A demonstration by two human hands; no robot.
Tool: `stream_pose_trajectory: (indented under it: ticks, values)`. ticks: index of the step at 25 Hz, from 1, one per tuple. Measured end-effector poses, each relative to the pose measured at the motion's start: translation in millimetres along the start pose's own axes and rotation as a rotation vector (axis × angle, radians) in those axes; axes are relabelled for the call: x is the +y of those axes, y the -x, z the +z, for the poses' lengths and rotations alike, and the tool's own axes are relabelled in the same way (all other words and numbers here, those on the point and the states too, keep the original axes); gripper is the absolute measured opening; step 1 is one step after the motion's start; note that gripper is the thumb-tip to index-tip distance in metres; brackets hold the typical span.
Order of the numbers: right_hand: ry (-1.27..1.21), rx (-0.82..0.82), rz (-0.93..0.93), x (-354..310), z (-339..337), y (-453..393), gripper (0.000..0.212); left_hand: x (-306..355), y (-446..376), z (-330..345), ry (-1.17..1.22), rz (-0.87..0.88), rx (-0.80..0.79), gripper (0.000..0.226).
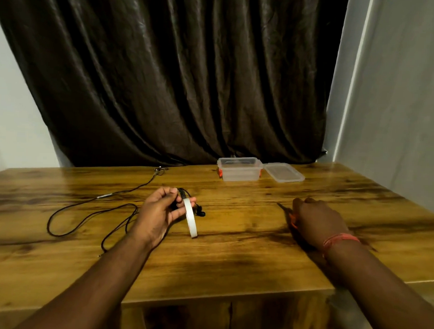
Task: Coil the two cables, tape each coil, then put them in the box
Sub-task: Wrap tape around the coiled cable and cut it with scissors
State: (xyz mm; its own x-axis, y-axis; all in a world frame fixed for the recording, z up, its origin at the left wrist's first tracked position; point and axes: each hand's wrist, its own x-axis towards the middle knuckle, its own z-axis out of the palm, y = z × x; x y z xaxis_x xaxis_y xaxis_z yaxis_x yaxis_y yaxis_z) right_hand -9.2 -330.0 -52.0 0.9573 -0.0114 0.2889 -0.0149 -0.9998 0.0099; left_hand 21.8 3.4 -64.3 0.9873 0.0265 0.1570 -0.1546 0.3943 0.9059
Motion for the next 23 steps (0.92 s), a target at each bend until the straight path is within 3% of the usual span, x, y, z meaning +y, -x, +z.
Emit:
stream_pose_trajectory:
  ticks: [3, 7, 14, 16, 20, 23]
  values:
    - [0.036, -0.126, 0.048, -9.1, -13.6, -2.7, 0.02, 0.4, -0.6, -1.1, 0.016, -0.003, -0.002, 0.016]
    - [0.053, -0.261, -0.077, -30.6, -23.8, -3.6, 0.022, 1.0, 0.4, 1.1, 0.045, -0.013, -0.014, 0.014]
    - [-0.102, -0.109, -0.153, -68.2, -10.9, 2.4, 0.02, 2.4, 0.7, 0.4, 0.029, -0.008, -0.014, 0.012]
    - [-0.415, -0.087, -0.075, -78.1, -7.3, 5.0, 0.023, 3.1, 1.5, 1.1, 0.019, -0.006, -0.012, 0.012]
    - [-1.465, -0.23, 0.063, -118.1, -12.8, 18.9, 0.02, 2.8, 2.0, 1.6, -0.004, 0.001, 0.009, 0.011]
    - [-1.661, -0.103, 0.095, -155.1, -13.2, 18.2, 0.021, 1.2, -0.8, 1.6, -0.022, 0.005, 0.032, 0.01]
